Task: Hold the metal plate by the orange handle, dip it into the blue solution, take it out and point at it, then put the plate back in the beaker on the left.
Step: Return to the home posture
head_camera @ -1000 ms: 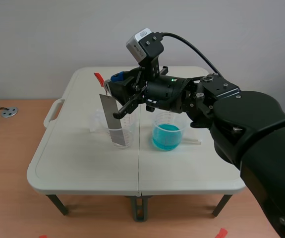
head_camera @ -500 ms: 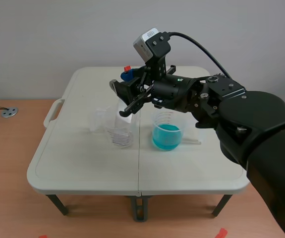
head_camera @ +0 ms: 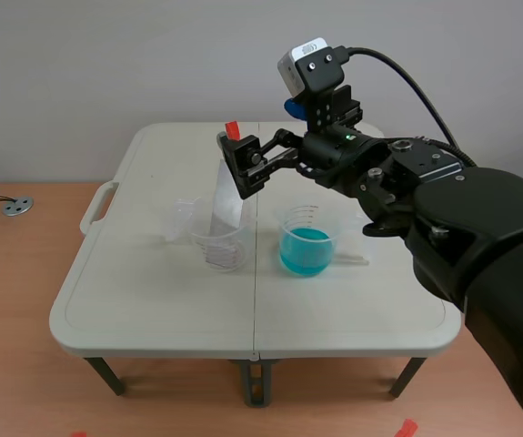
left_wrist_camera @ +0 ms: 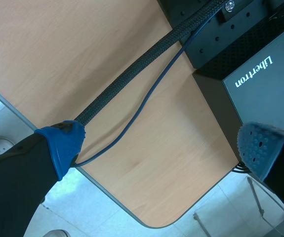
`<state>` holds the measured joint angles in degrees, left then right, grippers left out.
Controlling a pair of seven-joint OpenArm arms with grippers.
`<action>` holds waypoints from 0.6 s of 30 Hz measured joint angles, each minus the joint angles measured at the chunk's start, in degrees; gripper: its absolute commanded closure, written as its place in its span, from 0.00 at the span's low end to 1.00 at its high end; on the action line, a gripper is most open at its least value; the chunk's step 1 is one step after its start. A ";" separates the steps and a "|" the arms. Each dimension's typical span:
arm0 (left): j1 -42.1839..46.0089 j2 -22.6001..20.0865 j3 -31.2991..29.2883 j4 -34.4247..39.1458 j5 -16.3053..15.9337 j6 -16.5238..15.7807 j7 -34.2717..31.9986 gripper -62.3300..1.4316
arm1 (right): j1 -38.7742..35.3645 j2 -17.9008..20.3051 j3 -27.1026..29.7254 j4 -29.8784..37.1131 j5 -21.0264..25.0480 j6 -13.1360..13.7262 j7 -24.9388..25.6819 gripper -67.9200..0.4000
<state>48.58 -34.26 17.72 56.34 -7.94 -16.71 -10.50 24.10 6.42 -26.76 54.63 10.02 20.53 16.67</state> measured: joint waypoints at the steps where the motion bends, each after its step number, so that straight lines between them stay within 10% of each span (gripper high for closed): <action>1: 0.00 0.02 0.00 0.00 0.00 0.00 0.00 0.00 | -0.07 0.35 0.00 0.00 0.39 0.02 -0.02 0.02; 12: -3.48 2.40 -0.74 0.17 -0.02 -0.02 -0.02 0.00 | -3.89 5.70 0.00 1.29 5.09 0.20 -0.22 0.02; 18: -3.69 2.34 -10.71 5.84 -1.60 -0.02 -3.50 0.00 | -8.00 11.19 0.00 7.80 10.12 0.20 -2.25 0.02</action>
<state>44.88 -31.92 7.01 62.17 -9.54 -16.73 -14.00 16.10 17.61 -26.76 62.43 20.14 20.73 14.41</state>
